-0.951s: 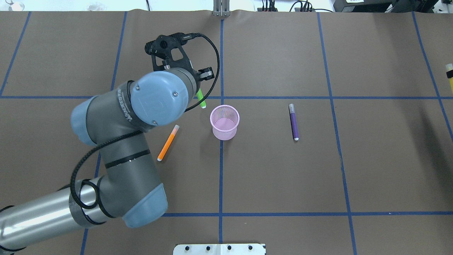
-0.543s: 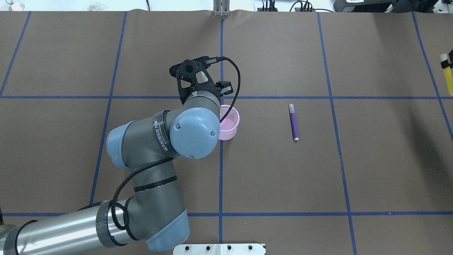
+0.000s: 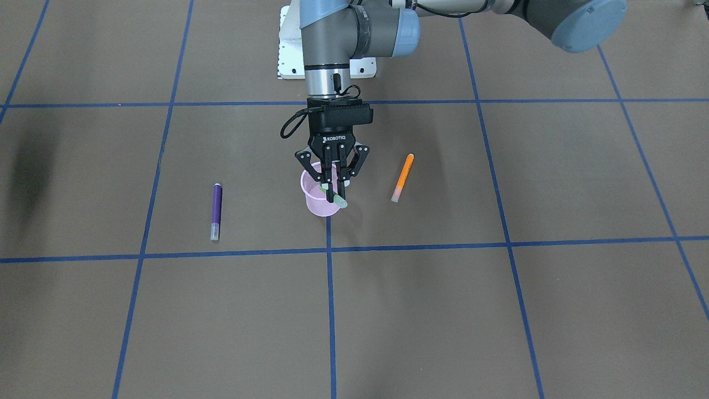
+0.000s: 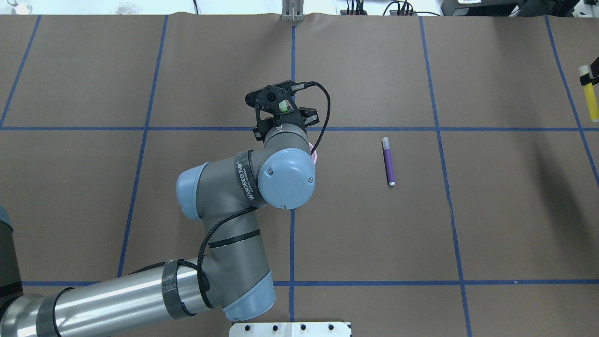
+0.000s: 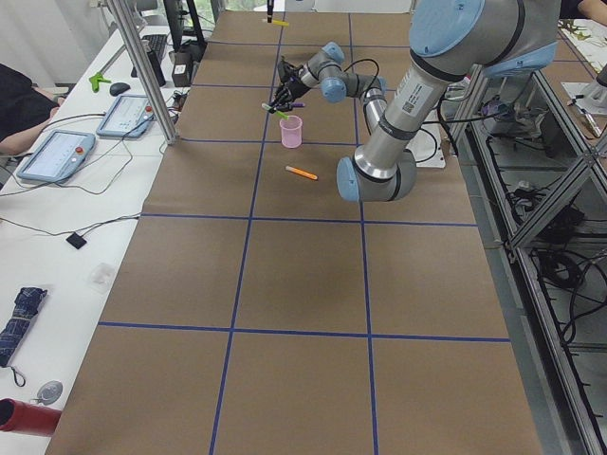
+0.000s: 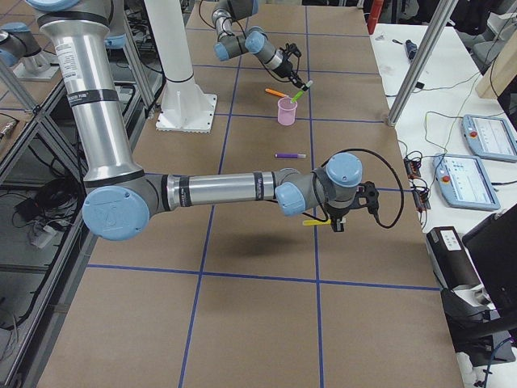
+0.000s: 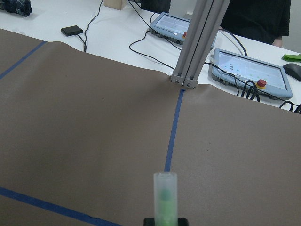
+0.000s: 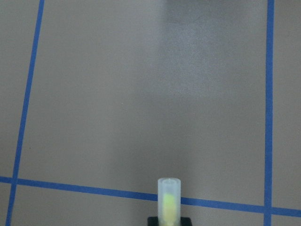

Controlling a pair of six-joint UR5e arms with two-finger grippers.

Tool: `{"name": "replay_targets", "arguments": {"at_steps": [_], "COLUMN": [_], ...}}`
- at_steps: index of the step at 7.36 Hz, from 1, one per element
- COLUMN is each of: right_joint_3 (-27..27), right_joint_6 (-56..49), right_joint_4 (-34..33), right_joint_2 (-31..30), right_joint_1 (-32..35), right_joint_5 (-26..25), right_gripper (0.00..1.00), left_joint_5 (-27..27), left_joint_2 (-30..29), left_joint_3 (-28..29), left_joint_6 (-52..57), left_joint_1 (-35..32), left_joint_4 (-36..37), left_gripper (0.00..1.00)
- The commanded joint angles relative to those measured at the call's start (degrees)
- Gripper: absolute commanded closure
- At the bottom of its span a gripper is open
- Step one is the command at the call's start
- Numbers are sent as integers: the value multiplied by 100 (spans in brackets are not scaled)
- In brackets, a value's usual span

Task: Collect pens into pen holder
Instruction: 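Carry the green marker over the pink cup and drop it in with the left gripper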

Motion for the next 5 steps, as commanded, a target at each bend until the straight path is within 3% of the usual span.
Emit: {"name": "replay_targets", "arguments": {"at_steps": [1,2,3,4,5], "right_joint_3": [44,53,53,53,62], "right_joint_6": [0,9,9,9,9], "right_joint_4": [-1,-1,-10,-27,-141], "right_joint_2": [6,6,15,76,155], "right_joint_1": [-38,-47,-47,-47,-56], "right_joint_5": [-8,-9,0,0,0], "right_gripper": [100,100,100,100,100], "left_joint_5": [113,113,104,113,113], "left_joint_2": [17,44,53,62,53], "left_joint_3": [181,163,145,137,58], "left_joint_6": [0,18,35,70,227], "left_joint_1": [151,195,213,222,248], "left_joint_4": [-123,-123,-123,-123,-114], "left_gripper": [100,100,70,11,0]}}
